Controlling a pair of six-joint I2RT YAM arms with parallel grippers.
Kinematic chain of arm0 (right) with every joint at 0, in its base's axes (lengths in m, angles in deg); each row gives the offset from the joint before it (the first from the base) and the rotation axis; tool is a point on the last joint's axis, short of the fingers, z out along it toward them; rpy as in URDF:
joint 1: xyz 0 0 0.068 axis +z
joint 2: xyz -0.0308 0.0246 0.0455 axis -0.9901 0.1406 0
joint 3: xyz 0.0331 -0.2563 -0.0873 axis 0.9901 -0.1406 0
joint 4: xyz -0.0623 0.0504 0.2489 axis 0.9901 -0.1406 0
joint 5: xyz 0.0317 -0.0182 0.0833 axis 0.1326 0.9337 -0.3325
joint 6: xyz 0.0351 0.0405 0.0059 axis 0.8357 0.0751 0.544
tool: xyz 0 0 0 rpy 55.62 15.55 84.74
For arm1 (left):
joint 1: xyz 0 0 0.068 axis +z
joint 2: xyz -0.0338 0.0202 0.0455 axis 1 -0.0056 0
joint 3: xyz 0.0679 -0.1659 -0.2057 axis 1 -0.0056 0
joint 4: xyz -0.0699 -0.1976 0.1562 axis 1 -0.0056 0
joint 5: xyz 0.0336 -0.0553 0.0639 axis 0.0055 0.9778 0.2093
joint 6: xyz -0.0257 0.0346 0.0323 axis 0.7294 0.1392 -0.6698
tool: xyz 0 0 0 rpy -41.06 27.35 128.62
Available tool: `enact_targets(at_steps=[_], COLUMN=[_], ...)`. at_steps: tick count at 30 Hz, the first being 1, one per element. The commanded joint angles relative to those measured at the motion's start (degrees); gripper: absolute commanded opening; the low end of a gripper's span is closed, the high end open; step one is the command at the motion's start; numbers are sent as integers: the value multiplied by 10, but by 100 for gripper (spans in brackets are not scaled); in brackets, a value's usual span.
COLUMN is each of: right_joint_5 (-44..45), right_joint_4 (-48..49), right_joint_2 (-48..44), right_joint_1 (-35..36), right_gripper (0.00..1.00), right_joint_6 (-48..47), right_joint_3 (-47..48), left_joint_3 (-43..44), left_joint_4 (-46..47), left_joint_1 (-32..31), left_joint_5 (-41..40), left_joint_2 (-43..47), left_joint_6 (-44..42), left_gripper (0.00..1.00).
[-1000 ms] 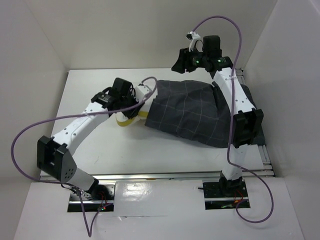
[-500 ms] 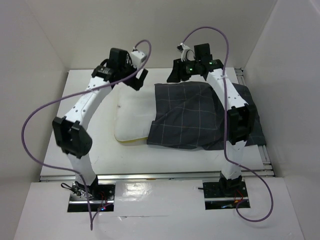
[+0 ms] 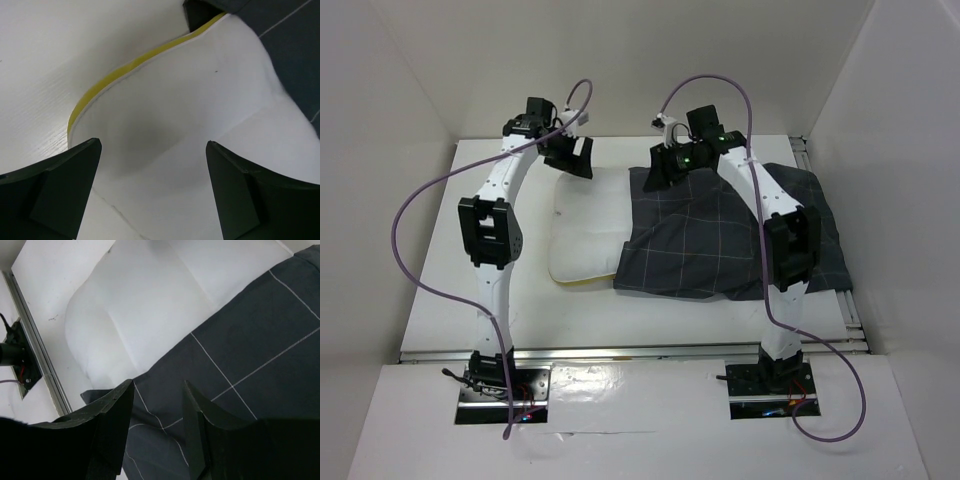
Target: Put the pillow into the pillowcase
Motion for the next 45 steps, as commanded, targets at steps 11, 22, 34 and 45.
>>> enact_targets(at_steps=[11, 22, 34, 45], right_joint_5=[0, 29, 64, 115], right_joint_4=[-39, -50, -56, -25], right_joint_2=[19, 29, 71, 87], right_joint_1=[15, 38, 44, 29], right_gripper=[49, 49, 49, 56], right_joint_6=[-46, -51, -56, -17], right_joint_3=[41, 41, 74, 109], left_joint_3=[-40, -14, -71, -127], left_joint_4=[66, 33, -6, 37], left_joint_1=[48, 82, 112, 112], left_joint_5=[33, 206, 339, 286], left_joint_2=[-34, -101, -138, -77], left_joint_6=[28, 40, 53, 31], left_gripper=[100, 100, 78, 0])
